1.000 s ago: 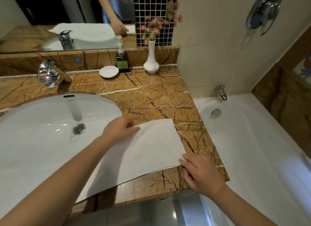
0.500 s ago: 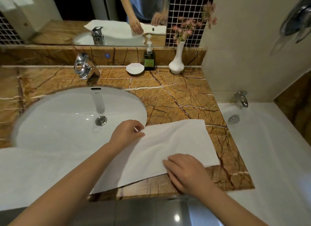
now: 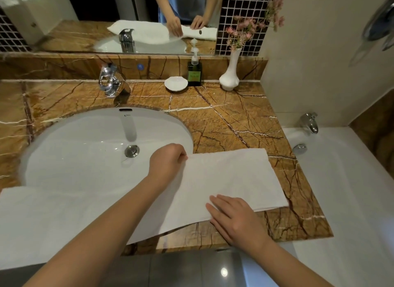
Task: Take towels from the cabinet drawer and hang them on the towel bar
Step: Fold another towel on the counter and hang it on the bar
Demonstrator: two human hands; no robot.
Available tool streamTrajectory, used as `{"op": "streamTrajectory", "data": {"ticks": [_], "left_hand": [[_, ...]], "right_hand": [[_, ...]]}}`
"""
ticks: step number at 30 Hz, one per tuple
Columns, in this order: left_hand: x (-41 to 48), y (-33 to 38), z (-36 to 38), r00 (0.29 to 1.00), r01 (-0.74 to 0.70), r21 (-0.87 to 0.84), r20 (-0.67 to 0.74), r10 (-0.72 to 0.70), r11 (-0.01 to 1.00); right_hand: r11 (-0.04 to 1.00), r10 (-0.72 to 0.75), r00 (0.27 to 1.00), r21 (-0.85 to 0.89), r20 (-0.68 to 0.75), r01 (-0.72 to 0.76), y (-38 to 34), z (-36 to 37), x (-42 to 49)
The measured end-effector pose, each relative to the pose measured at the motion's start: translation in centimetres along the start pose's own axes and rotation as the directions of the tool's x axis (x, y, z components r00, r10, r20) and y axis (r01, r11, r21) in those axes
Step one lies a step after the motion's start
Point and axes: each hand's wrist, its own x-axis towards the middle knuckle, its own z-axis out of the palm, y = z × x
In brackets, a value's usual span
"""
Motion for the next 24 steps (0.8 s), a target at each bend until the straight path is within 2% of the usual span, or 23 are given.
{"op": "streamTrajectory", "data": {"ticks": [3,8,13,18,21,24], "left_hand": [[0.5,-0.3,0.2,0.998,-0.023,0.02,0.065,0.022,1.0],[-0.3,-1.8,0.8,0.966,0.08,-0.162,0.255,-0.037,0.984],[-2.0,-4.7,0.0,0.922,0.123,-0.181,0.385,-0.045,0.976],[-1.8,-6.5,-0.9,0.964,0.119,-0.153,0.254,-0.078,0.981],[-1.4,-6.4,-1.0,0.957,0.107,-0.126,0.283,-0.068,0.986],[-2.4,-7.2,-0.8,0.921,0.269,-0.199,0.339,-0.191,0.942]], "right_hand": [[1.0,0.003,1.0,-0.005,0.016,-0.003,0.0,-0.1,0.0],[1.0,0.004,1.0,-0.007,0.017,-0.004,0.0,-0.1,-0.1],[1.0,0.005,1.0,0.01,0.021,-0.005,0.0,0.1,-0.2],[1.0,0.01,1.0,0.024,0.025,-0.011,-0.1,0.1,-0.2],[1.0,0.005,1.0,0.015,0.018,-0.005,-0.1,0.0,-0.1],[1.0,0.01,1.0,0.015,0.026,-0.01,-0.2,-0.1,0.0]]}}
